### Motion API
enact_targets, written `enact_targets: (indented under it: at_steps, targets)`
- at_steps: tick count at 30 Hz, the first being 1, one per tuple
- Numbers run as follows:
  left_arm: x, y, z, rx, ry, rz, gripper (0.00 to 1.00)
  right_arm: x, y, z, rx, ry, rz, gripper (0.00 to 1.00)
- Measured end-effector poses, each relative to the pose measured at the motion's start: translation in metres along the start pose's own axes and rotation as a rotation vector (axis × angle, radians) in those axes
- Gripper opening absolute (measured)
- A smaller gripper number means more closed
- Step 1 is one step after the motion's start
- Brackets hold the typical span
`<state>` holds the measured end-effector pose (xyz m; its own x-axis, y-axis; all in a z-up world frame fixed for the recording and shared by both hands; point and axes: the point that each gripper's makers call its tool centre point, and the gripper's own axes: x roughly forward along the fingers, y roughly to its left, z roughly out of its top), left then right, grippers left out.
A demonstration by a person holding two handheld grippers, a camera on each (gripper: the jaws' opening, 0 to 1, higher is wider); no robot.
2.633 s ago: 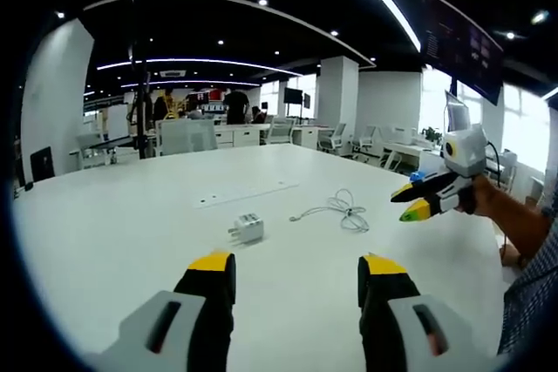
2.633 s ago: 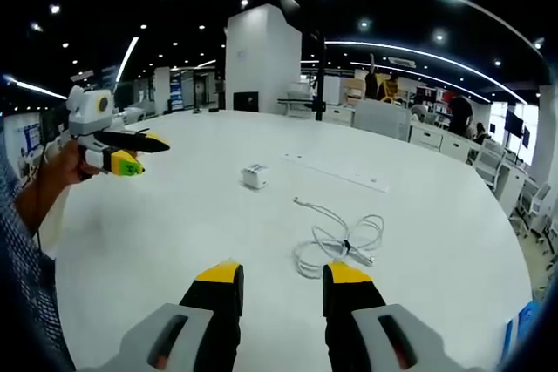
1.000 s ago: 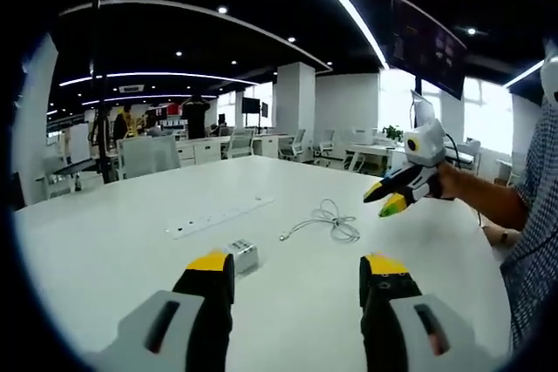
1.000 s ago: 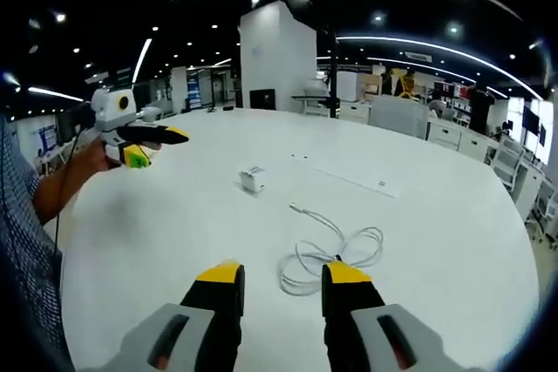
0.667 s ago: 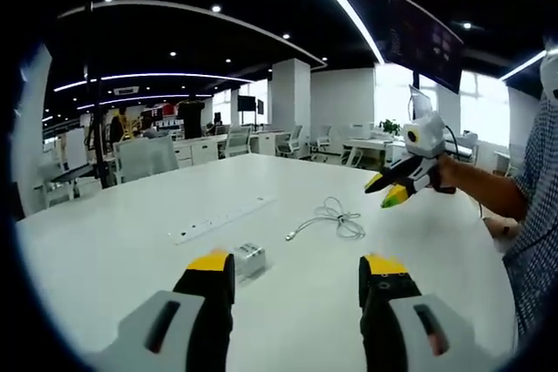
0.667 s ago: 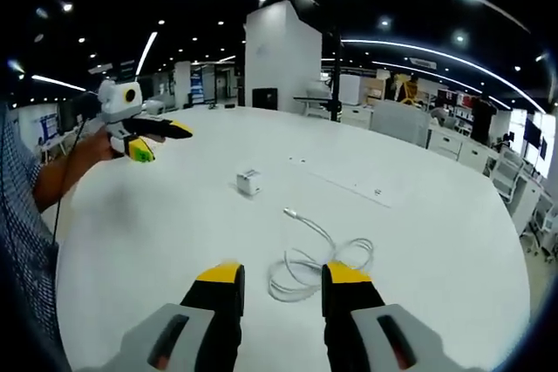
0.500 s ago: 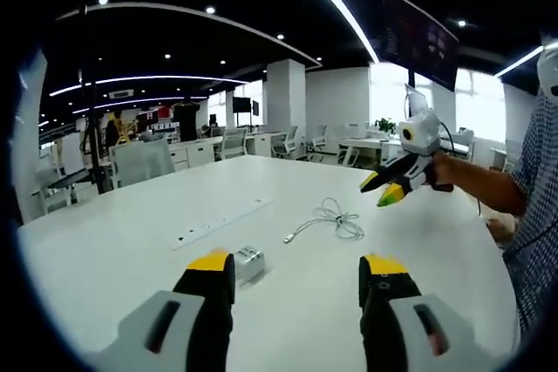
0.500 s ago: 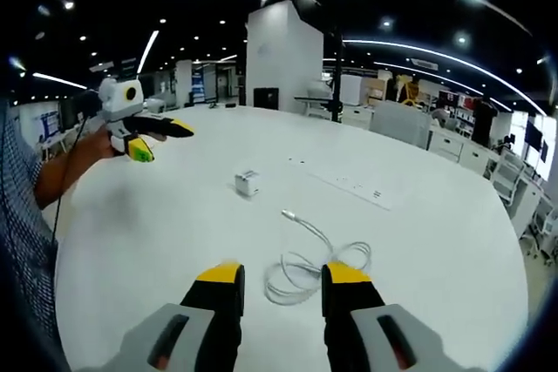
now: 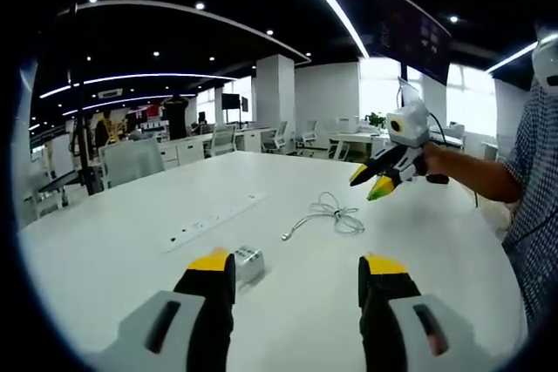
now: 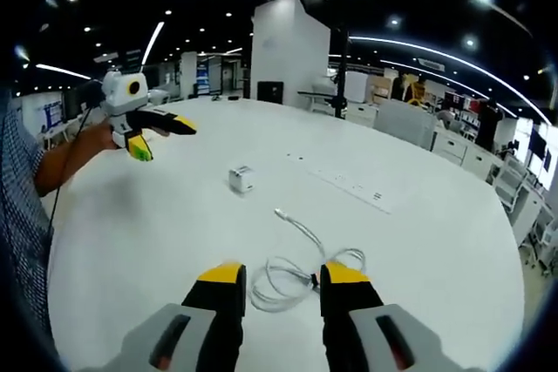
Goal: Plug the desk Type‑C cable into the charger adapter.
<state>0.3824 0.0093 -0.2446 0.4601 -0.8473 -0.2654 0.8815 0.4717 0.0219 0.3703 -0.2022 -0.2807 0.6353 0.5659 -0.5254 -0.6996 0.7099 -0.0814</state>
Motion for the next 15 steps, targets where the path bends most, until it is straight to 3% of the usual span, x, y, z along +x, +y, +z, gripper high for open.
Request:
enact_targets:
  at_steps: [7, 15]
  targets:
    - [0.006, 0.007, 0.002, -0.007, -0.022, -0.019, 0.57, 0.007, -0.006, -0.001, -0.03, 0.007, 0.007, 0.32]
    - [0.017, 0.017, -0.003, 0.015, -0.009, -0.043, 0.59, 0.016, -0.008, 0.003, -0.034, -0.007, 0.049, 0.32]
